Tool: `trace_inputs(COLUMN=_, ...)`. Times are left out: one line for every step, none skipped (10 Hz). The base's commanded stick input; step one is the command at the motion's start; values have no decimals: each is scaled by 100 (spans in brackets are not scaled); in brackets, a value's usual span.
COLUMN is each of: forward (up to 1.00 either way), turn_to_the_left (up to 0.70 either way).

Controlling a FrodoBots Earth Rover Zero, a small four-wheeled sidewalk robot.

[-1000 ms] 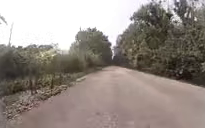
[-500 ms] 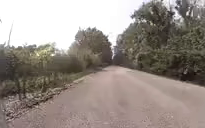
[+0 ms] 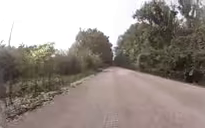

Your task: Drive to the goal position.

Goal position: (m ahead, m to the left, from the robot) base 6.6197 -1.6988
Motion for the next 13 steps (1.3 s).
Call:
trace_inputs(forward=70, turn_to_the_left=0)
trace_inputs(forward=70, turn_to_the_left=0)
trace_inputs(forward=70, turn_to_the_left=0)
trace_inputs(forward=70, turn_to_the_left=0)
trace_inputs(forward=70, turn_to_the_left=0)
trace_inputs(forward=70, turn_to_the_left=0)
trace_inputs(forward=70, turn_to_the_left=0)
trace_inputs(forward=70, turn_to_the_left=0)
trace_inputs(forward=70, turn_to_the_left=-3)
trace_inputs(forward=70, turn_to_the_left=-20)
trace_inputs(forward=70, turn_to_the_left=-23)
trace_inputs(forward=70, turn_to_the_left=-9)
trace_inputs(forward=70, turn_to_the_left=0)
